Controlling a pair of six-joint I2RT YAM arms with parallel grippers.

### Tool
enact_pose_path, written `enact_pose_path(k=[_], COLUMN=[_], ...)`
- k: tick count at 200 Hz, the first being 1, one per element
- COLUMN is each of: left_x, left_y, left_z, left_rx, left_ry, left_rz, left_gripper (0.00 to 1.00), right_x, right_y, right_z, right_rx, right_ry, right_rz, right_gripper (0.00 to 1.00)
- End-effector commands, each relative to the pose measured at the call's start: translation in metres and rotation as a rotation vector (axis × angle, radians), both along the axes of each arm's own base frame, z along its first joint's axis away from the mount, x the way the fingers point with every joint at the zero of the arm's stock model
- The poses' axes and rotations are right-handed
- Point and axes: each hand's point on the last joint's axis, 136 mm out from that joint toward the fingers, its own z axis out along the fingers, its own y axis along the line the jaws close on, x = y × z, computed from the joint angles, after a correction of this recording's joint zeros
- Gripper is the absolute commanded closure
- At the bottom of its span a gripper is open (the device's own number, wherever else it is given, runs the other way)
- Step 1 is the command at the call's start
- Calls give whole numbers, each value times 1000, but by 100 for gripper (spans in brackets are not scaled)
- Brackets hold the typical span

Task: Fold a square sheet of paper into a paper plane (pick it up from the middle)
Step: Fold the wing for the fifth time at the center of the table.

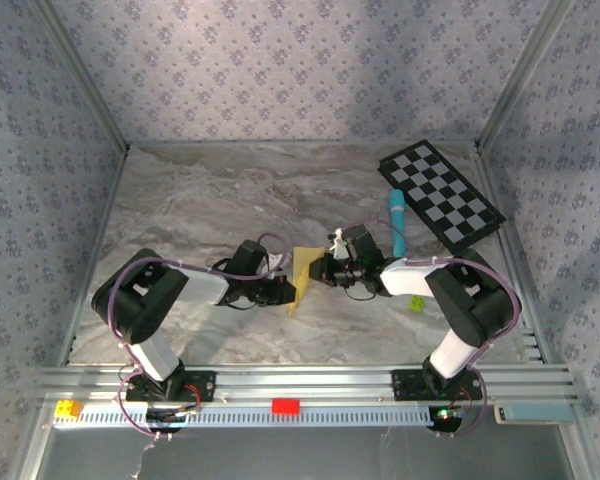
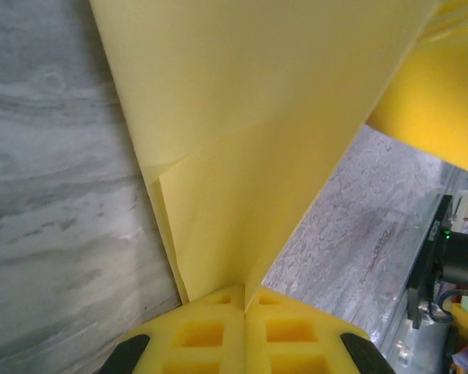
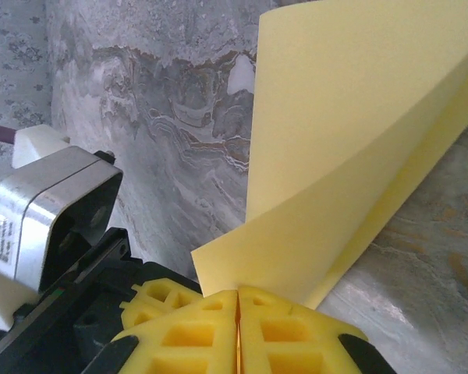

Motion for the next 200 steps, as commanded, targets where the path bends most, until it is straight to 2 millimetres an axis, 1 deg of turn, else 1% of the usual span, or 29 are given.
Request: enact_pose_path(k=[1,49,74,96,116,139,169,182,200], left_x=[-8,-7,-7,-9,-13,-19,-25,-25,-24], left_y=[10,13,15,11,3,-11,-27,-29,-26], left_z=[-15,-19,-20,-16,-12,-6,4,4,-3], left_rx=[17,13,35,48,45,31,-4,2,36], left_ry=[76,89,67,22,-19,-56,-105,-118,-108], left_rz=[21,54,40,-24,-99,-180,-242,-241,-232], left_gripper=[100,100,100,100,100,100,100,100,100], right_x=[4,11,12,11,7,-3,-17,-20,-22], right_y=[11,20,22,14,3,-11,-18,-21,-23], right_z=[8,5,6,7,9,8,7,6,7], right_rx=[35,50,63,52,41,22,14,7,7], right_ry=[-7,3,10,2,-3,-6,-4,-1,-4], right_rz=[24,39,45,14,-21,-47,-39,-44,-45], right_gripper=[90,90,90,90,90,90,90,90,90])
